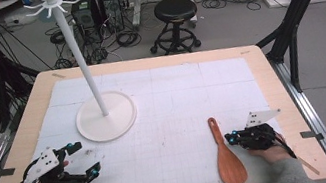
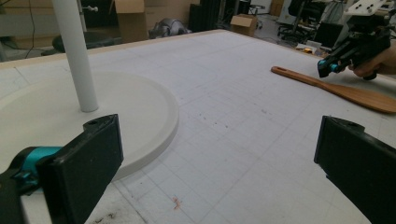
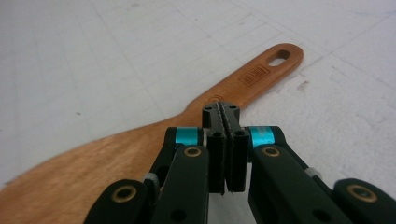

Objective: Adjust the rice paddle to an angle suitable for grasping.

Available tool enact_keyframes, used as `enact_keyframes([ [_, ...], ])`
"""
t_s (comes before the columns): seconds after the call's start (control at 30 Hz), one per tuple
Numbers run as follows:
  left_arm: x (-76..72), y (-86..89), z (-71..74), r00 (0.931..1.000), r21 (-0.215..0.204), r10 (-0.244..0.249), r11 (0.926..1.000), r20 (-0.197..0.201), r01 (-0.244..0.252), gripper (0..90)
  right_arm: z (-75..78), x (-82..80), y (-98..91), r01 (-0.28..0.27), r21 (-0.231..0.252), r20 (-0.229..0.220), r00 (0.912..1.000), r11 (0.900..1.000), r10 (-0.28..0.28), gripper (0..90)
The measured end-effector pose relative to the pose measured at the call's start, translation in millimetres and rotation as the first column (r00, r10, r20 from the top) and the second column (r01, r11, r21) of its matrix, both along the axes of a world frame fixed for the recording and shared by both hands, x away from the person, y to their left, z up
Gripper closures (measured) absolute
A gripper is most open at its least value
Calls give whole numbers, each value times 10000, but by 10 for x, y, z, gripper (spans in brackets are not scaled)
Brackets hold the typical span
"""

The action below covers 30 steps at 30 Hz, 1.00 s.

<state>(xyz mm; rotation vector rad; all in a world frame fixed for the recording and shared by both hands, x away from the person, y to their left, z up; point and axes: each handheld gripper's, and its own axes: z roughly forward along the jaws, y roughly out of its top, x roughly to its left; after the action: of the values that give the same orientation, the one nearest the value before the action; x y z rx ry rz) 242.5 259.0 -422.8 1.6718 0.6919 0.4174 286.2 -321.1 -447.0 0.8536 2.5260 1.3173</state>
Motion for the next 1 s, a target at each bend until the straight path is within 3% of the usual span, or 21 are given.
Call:
enact_keyframes([
  [0.1,0,5,1,10000,10,9,10000,-14,-9,18,0,12,25,-32,-278,228,9997,9996,38,888],
  [0.3,0,0,-2,10000,-10,30,10000,-32,-30,18,-29,38,63,-131,-685,-10,9999,9976,131,889],
  [1.0,15,-1,0,10000,-83,28,10000,-64,-28,17,-23,50,106,-163,-853,52,9998,9962,168,890],
])
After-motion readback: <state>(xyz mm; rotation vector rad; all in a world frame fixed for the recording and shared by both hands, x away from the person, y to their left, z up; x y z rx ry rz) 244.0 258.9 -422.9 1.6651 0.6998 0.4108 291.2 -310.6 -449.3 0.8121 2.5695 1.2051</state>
